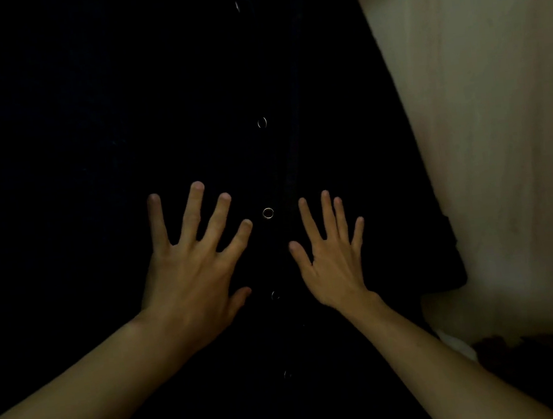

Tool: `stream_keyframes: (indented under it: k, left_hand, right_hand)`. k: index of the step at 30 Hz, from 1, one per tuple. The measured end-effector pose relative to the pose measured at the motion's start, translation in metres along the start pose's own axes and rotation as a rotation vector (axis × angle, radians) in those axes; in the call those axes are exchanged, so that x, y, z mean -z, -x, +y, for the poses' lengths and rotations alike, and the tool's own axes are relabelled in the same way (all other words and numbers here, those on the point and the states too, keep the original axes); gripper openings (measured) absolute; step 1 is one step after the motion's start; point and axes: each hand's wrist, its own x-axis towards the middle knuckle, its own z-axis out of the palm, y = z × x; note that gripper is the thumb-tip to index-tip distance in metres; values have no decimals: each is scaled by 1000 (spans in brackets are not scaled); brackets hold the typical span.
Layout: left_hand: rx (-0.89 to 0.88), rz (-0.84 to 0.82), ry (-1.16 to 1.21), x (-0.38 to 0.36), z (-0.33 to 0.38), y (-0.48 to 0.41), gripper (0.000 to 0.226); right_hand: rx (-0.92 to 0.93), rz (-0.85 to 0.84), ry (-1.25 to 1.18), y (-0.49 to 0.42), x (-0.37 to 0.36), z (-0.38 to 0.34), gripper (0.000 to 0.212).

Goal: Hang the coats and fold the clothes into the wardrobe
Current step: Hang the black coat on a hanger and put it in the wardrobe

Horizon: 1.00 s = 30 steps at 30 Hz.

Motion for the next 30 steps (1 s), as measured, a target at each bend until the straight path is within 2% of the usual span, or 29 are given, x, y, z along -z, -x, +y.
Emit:
stream_keyframes:
  k: [11,15,18,23,30]
  left_hand:
    - [88,-63,-140,-68,1,-33,105]
    - [83,-73,-138,-71,6,-38,104]
    - [76,-70,-134,-67,6,-36,104]
    - [90,-62,-123,-63,13,-33,105]
    - [76,-60,-125,-57,15,-31,106]
  right_hand:
    - [144,-93,-177,-68,-86,12,70]
    - [153,-148,-234,-66,-84,13,67]
    - [159,-205,-186,-31,-72,23,68]
    - [62,-215,138,67,-61,48,77]
    - [-227,-327,245,140,-57,41,81]
